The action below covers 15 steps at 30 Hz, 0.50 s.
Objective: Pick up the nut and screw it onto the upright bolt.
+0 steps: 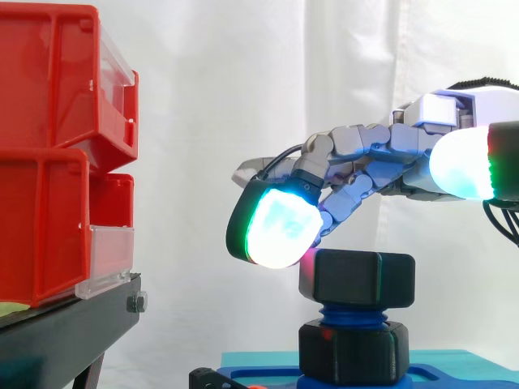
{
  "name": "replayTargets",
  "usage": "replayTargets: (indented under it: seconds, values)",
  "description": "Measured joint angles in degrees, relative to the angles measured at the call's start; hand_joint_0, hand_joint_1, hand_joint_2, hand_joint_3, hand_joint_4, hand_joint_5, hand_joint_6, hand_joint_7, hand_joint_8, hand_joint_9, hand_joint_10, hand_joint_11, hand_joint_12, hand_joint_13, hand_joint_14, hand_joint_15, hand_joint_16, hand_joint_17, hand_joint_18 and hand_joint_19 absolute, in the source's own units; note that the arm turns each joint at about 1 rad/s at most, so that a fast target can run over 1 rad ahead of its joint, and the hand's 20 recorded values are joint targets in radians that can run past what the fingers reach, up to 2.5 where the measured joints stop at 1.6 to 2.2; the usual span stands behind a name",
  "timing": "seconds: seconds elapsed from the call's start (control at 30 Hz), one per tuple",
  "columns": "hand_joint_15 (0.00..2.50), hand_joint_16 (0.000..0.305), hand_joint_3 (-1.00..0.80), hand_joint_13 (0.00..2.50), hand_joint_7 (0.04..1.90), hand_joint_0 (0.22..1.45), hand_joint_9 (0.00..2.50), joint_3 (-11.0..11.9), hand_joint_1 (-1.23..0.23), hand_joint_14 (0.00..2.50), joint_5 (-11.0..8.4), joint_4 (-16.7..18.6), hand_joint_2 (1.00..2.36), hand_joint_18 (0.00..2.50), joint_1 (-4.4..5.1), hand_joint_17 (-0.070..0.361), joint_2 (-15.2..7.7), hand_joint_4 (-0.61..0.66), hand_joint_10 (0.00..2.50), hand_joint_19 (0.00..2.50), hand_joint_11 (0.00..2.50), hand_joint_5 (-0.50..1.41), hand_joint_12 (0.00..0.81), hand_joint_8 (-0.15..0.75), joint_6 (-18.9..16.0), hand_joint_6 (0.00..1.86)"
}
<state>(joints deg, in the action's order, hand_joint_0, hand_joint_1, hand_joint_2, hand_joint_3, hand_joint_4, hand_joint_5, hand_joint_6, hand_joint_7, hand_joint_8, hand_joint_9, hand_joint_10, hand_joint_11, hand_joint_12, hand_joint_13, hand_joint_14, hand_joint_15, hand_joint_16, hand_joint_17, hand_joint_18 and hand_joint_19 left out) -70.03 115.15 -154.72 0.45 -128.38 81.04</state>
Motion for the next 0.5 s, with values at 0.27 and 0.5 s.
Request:
replayTargets:
  seconds: [0.27, 0.5]
  values:
    - [0.0, 0.019, -0.5, 0.46, 1.49, 0.54, 0.84, 0.0, -0.19, 0.0, 0.14, -0.1, 1.0, 0.04, -0.34, 0.043, 0.0, 0.13, 0.0, 0.0, 0.0, 0.04, 0.246, 0.241, 0.0, 0.54]
    - [0.0, 0.014, -0.5, 0.59, 1.41, 0.55, 0.96, 0.0, -0.2, 0.0, 0.99, -0.1, 1.0, 0.15, -1.37, 0.032, 0.0, 0.11, 0.0, 0.0, 0.0, 0.04, 0.214, 0.244, 0.2, 0.58]
